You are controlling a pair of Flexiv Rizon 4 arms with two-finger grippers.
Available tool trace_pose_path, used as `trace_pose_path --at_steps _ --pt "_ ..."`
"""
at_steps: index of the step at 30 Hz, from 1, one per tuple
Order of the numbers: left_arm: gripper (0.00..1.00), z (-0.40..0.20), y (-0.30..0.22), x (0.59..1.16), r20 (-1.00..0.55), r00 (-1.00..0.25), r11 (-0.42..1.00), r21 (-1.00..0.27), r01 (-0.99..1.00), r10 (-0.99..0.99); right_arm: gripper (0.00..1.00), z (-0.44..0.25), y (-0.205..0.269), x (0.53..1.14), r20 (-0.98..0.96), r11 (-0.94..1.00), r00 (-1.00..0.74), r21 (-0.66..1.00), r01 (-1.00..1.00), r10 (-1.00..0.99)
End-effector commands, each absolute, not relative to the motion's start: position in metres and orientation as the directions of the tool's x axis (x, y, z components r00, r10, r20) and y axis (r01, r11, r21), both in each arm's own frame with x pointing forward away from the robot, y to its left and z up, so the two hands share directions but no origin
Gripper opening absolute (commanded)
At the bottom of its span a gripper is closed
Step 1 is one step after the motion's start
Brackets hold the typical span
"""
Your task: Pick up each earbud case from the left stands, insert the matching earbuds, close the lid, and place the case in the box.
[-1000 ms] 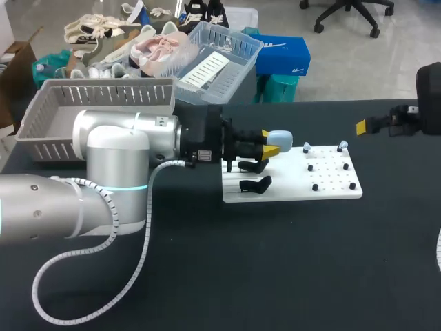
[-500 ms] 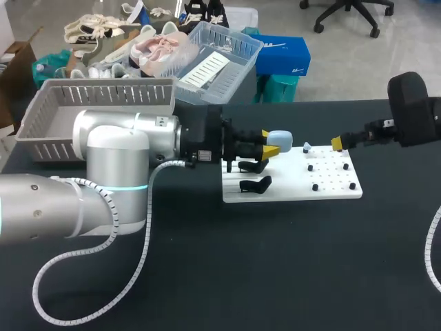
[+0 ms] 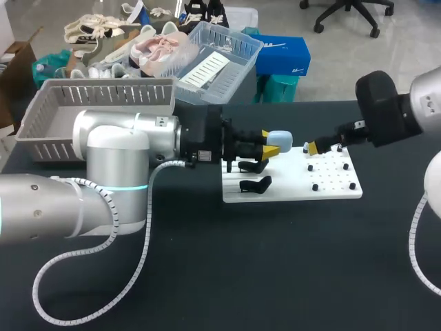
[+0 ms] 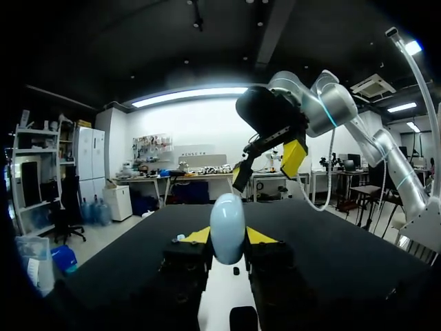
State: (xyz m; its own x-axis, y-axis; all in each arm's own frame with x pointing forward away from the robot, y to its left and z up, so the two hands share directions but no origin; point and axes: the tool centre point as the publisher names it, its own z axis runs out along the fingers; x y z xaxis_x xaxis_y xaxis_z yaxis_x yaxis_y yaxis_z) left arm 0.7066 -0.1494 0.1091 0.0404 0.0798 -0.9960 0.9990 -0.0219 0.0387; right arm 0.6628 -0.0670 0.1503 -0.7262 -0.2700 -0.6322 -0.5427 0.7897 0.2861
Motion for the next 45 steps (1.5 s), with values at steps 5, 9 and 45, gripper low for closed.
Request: trace_pose_path --at_steps 5,9,45 --pt "0.0 0.108 -0.15 0.707 -0.996 0.042 -0.021 0.04 0.999 0.077 1.0 0.141 -0.046 0.67 -0.622 0.818 -0.731 0.243 -0.521 -0.281" --pt "0.0 0.108 -0.15 0.707 -0.996 0.042 -0.021 0.04 0.999 0.077 1.0 0.138 -0.039 0.674 -0.616 0.823 -0.736 0.239 -0.515 -0.282" --pt "0.0 0.108 -0.15 0.707 -0.996 0.042 -0.021 0.04 0.999 0.077 1.0 0.127 -0.026 0.69 -0.598 0.859 -0.767 0.243 -0.45 -0.233"
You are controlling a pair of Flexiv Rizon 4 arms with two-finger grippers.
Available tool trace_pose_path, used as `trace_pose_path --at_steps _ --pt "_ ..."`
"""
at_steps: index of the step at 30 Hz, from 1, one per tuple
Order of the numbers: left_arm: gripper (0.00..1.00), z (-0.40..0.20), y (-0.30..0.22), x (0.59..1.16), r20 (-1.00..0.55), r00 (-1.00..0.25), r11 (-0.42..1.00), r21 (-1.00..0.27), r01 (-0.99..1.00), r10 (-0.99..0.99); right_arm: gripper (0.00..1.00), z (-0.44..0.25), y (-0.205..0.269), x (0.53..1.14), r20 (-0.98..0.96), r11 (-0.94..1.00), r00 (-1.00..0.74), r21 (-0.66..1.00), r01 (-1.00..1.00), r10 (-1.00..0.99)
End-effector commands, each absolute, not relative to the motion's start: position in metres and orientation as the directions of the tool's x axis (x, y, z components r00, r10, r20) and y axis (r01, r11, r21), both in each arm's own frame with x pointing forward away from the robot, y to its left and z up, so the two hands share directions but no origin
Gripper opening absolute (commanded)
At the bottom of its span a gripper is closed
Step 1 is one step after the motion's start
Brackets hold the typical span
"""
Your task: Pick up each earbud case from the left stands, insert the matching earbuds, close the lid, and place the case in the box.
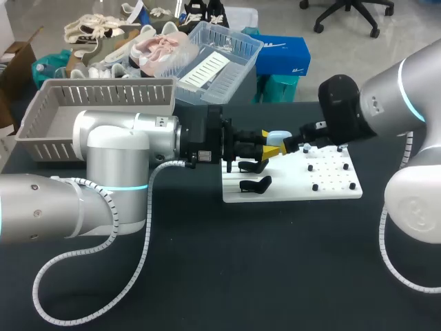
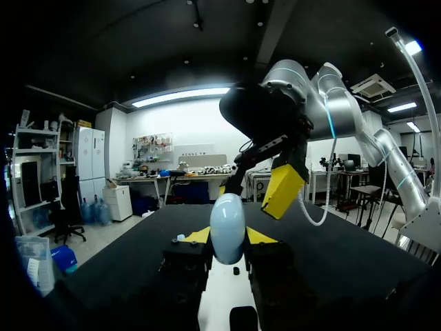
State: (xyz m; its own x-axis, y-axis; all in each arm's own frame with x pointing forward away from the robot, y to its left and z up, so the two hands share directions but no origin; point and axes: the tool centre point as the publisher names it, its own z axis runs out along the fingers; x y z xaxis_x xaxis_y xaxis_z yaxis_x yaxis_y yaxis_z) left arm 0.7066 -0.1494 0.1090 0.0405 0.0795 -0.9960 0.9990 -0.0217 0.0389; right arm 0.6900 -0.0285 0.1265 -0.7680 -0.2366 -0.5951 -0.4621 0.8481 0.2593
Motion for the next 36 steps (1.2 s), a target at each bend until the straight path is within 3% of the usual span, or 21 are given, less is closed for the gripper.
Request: trace_pose_path --at_steps 1,36 --pt "0.0 0.108 -0.15 0.707 -0.996 0.042 -0.021 0.04 0.999 0.077 1.0 0.127 -0.026 0.69 -0.598 0.86 -0.768 0.244 -0.449 -0.231" --pt "0.0 0.108 -0.15 0.707 -0.996 0.042 -0.021 0.04 0.999 0.077 1.0 0.122 -0.033 0.7 -0.59 0.881 -0.782 0.241 -0.408 -0.201"
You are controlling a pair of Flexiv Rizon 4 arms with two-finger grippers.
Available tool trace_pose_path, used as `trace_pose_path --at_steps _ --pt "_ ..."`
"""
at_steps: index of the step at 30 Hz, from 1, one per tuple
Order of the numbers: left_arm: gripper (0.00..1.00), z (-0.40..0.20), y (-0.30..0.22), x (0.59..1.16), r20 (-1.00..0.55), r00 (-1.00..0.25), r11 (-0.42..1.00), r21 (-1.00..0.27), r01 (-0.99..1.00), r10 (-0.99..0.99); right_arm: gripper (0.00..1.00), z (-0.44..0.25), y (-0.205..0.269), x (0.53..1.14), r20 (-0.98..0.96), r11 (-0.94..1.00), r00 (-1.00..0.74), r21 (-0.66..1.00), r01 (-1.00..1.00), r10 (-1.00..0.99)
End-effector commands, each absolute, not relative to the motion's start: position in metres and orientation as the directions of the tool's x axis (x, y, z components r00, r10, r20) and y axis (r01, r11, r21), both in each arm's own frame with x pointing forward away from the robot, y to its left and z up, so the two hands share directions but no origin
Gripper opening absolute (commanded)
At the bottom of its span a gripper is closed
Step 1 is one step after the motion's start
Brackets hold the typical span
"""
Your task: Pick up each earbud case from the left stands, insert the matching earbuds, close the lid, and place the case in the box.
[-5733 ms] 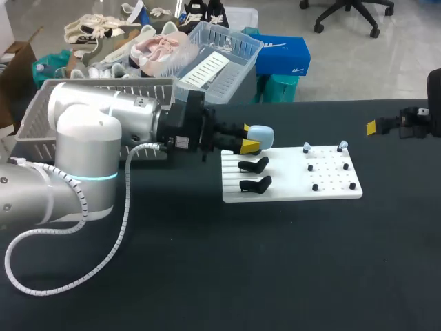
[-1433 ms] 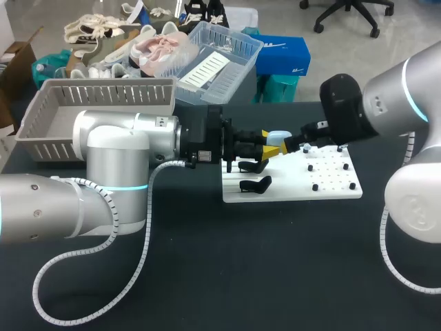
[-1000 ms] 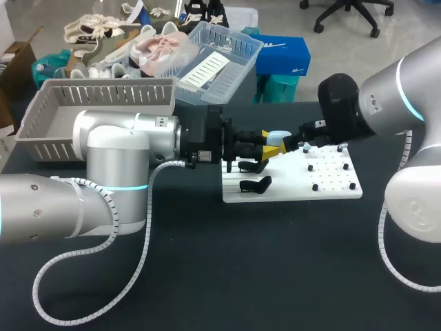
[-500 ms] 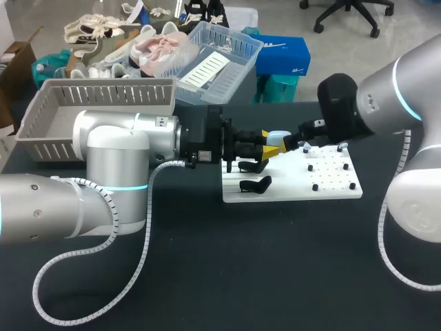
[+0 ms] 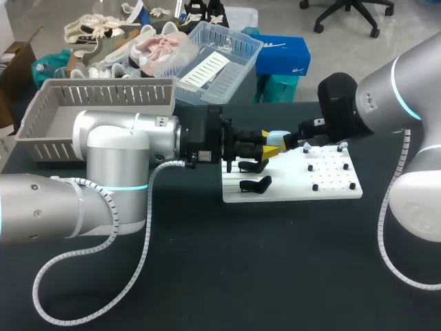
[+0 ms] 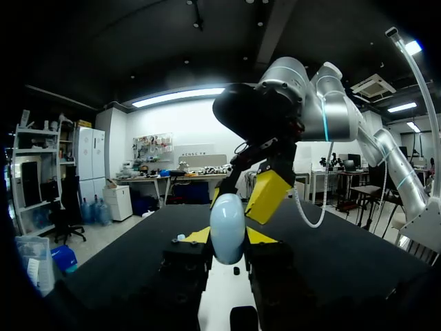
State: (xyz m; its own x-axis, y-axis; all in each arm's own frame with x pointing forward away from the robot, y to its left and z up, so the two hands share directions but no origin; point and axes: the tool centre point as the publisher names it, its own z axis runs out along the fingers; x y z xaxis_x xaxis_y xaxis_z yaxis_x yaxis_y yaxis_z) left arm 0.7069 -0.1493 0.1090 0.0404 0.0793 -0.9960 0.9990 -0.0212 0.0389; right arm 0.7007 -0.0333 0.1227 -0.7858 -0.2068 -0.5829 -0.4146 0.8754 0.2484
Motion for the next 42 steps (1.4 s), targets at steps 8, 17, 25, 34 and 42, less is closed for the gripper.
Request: trace_pose_path --at_steps 8,17,25,34,42 --pt "0.0 0.108 -0.15 0.707 -0.996 0.042 -0.021 0.04 0.999 0.077 1.0 0.125 -0.033 0.702 -0.596 0.88 -0.777 0.236 -0.411 -0.203" --pt "0.0 0.108 -0.15 0.707 -0.996 0.042 -0.021 0.04 0.999 0.077 1.0 0.131 -0.029 0.706 -0.607 0.877 -0.767 0.23 -0.421 -0.209" --pt "0.0 0.108 -0.15 0.707 -0.996 0.042 -0.021 0.04 0.999 0.077 1.0 0.139 -0.027 0.711 -0.621 0.88 -0.753 0.209 -0.427 -0.218" --pt "0.0 0.108 -0.15 0.707 -0.996 0.042 -0.021 0.04 0.999 0.077 1.0 0.158 -0.041 0.709 -0.641 0.897 -0.73 0.144 -0.419 -0.238" --pt "0.0 0.108 -0.15 0.707 -0.996 0.042 -0.021 0.04 0.999 0.077 1.0 0.157 -0.078 0.705 -0.591 0.927 -0.761 0.054 -0.37 -0.269"
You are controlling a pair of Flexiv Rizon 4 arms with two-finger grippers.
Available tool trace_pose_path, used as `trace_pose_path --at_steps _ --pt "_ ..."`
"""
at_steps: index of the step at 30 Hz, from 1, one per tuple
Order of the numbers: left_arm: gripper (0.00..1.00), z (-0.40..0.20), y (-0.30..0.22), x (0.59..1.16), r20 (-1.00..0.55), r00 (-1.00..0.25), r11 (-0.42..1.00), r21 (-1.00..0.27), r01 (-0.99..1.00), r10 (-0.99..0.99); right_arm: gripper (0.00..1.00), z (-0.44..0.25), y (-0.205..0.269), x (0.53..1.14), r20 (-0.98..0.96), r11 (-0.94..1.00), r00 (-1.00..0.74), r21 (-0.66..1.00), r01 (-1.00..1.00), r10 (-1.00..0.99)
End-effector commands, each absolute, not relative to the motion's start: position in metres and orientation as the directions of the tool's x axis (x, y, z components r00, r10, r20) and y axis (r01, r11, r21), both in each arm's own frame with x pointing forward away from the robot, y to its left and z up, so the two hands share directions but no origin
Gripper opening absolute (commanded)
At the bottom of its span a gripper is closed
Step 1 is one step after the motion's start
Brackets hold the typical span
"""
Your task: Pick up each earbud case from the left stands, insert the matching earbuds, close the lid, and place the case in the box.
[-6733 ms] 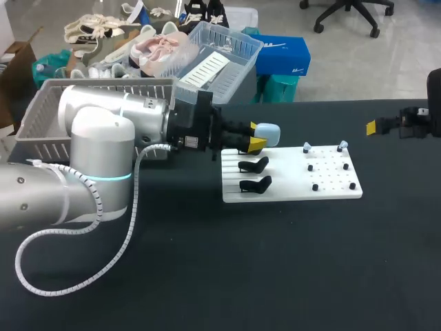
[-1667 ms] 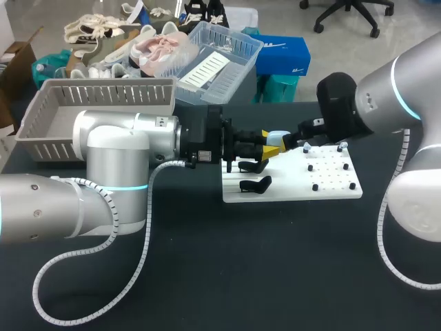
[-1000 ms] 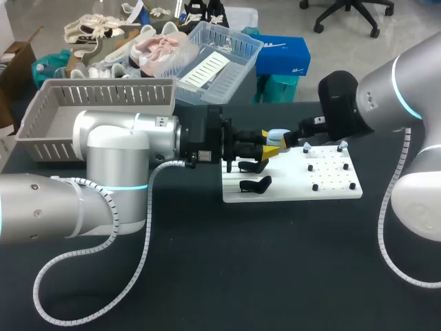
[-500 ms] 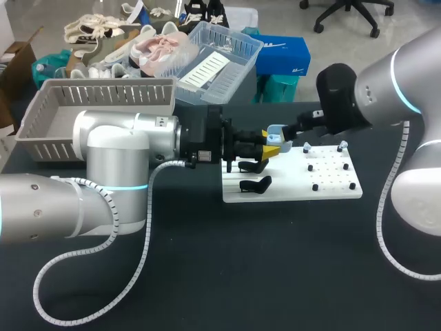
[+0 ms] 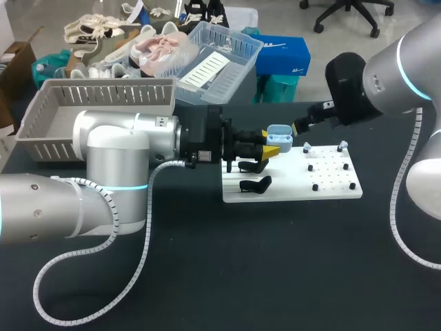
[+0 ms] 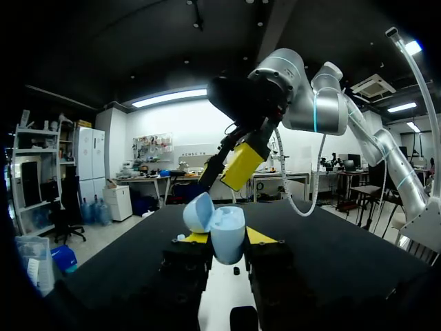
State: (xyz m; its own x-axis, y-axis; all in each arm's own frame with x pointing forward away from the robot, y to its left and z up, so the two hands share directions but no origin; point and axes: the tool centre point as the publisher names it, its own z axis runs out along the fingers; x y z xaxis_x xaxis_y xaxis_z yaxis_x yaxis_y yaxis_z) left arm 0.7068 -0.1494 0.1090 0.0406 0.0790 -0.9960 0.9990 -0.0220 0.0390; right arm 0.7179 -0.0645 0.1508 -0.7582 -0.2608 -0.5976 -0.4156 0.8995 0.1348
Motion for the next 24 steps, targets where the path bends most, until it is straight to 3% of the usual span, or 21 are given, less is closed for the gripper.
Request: trace_pose_path --at_steps 1,16,24 --pt "0.0 0.108 -0.15 0.707 -0.996 0.042 -0.021 0.04 0.999 0.077 1.0 0.155 -0.083 0.705 -0.585 0.931 -0.766 0.048 -0.361 -0.267" --pt "0.0 0.108 -0.15 0.707 -0.996 0.042 -0.021 0.04 0.999 0.077 1.0 0.118 -0.139 0.735 -0.468 0.92 -0.797 -0.108 -0.377 -0.382" --pt "0.0 0.108 -0.15 0.707 -0.996 0.042 -0.021 0.04 0.999 0.077 1.0 0.091 -0.157 0.761 -0.42 0.897 -0.799 -0.102 -0.43 -0.431"
